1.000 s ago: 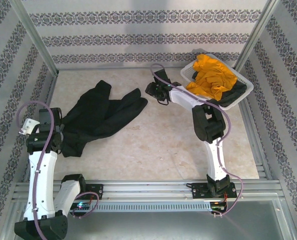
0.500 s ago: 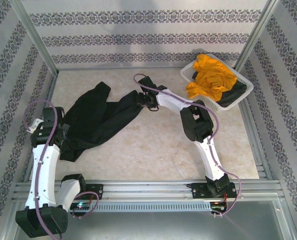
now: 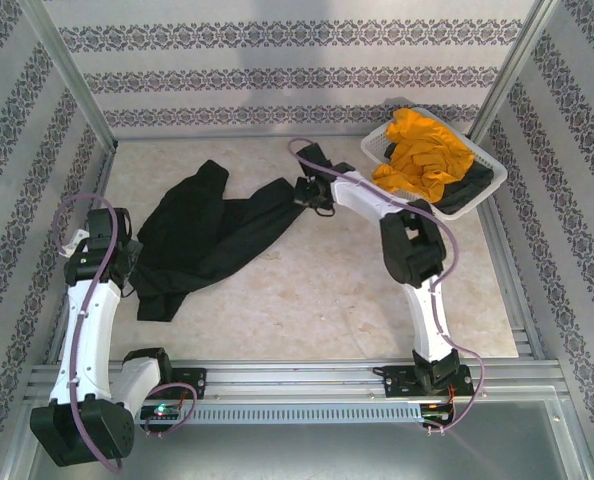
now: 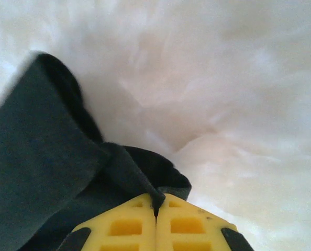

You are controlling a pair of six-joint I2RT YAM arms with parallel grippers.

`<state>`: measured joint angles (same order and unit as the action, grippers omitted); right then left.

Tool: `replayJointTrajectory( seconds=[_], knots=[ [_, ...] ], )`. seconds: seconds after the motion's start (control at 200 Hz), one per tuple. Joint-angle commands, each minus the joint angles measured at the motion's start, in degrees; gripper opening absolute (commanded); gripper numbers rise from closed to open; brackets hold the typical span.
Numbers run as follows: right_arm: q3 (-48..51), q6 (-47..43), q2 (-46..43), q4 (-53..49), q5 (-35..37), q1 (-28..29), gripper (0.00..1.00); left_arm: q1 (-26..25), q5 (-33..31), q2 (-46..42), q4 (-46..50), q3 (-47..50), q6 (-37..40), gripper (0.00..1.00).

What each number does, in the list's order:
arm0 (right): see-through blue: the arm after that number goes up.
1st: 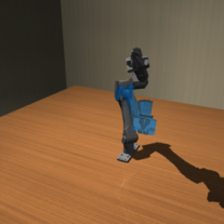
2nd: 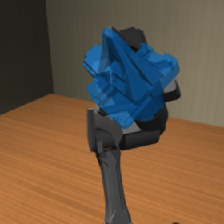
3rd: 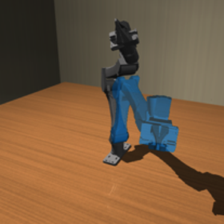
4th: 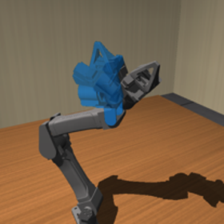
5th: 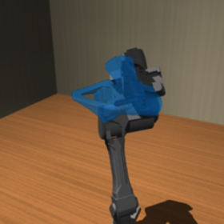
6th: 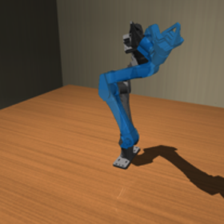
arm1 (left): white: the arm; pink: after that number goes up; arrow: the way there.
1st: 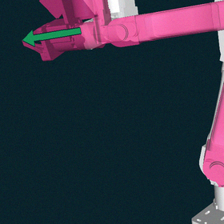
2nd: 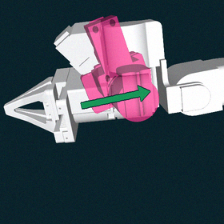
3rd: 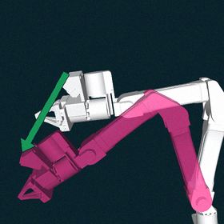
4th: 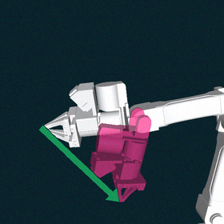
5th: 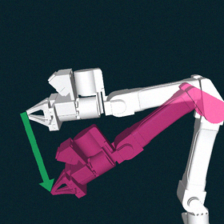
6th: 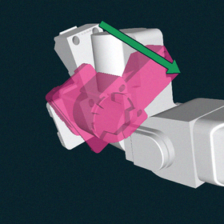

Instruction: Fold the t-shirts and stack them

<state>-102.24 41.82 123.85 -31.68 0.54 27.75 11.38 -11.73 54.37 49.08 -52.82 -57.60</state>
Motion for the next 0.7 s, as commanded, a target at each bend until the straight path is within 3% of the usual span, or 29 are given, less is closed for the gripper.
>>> replayJointTrajectory(
  seconds=[0.0,0.245,0.47,0.57,0.695],
  knots=[
    [0.53,1.33,-9.78,-5.84,3.82,-2.37,0.00,0.84,1.62,1.78,-6.48,-1.03,0.61,0.00],
    [9.06,-0.18,-24.60,-13.52,2.52,-5.58,0.00,0.91,3.93,5.61,-11.55,-4.50,-0.44,0.00],
    [24.07,0.54,-39.29,-16.92,3.63,-7.12,0.00,0.76,3.42,2.82,-5.17,-3.88,-1.49,0.00],
    [32.25,1.14,-40.84,-15.34,1.53,-8.60,0.00,0.66,3.18,1.45,-1.55,-1.56,-1.54,0.00],
    [36.00,1.53,-35.81,-11.49,-4.74,-11.06,0.00,0.66,2.90,0.04,0.01,2.20,-2.33,0.00]
  ],
)
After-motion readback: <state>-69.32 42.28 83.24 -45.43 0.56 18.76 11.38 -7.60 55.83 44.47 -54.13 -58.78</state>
